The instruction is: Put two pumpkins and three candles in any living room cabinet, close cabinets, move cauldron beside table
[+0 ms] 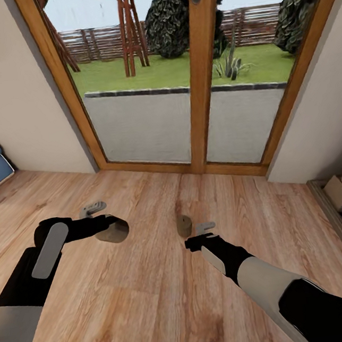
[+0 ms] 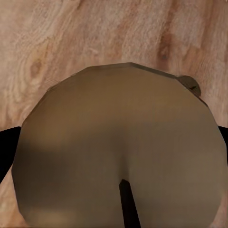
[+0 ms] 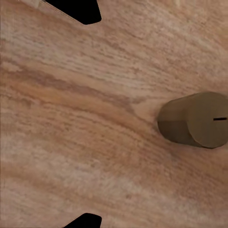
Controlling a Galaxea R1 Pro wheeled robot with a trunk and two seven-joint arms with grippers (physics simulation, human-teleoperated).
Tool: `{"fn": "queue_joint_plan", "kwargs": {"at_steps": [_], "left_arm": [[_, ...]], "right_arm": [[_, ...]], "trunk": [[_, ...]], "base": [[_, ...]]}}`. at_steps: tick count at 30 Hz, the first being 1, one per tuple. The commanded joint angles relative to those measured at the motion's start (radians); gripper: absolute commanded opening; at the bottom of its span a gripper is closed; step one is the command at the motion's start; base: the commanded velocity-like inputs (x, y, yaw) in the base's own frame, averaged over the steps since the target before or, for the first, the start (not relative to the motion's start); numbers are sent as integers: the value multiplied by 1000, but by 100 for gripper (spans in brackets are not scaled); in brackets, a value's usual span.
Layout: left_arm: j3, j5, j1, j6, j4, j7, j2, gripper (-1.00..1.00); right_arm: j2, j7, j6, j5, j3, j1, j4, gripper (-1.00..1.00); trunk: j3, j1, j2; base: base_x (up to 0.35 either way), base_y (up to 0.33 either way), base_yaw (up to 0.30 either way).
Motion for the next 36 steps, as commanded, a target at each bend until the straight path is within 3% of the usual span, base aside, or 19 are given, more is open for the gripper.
{"fn": "queue_joint_plan", "kwargs": {"at_steps": [1,4,7,8,11,36], "left_arm": [[-2,12,-1,0,2,10,0,-100],[-2,11,-1,-1,13,10,-2,-100],[-8,8,-1,-1,24,11,-5,-100],[-9,7,-1,0,26,11,-6,-100],[-11,5,-1,-1,27,12,-6,-100],[-11,3,-1,-1,52,18,-24,-100]], "right_arm": [[0,-8,3,-6,7,-1,-1,100],[0,-13,2,-6,8,-1,0,100],[0,-73,2,-7,6,-2,0,100],[0,-122,4,-8,6,-2,-1,100],[0,-146,14,-8,8,-1,0,100],[0,-141,34,-8,10,-1,-1,100]], "trunk": [[-1,0,0],[-1,0,0],[-1,0,0],[-1,0,0],[-1,0,0],[-1,0,0]], "base": [[268,0,61],[300,0,32],[158,0,3],[34,0,1],[12,0,0],[154,102,0]]}}
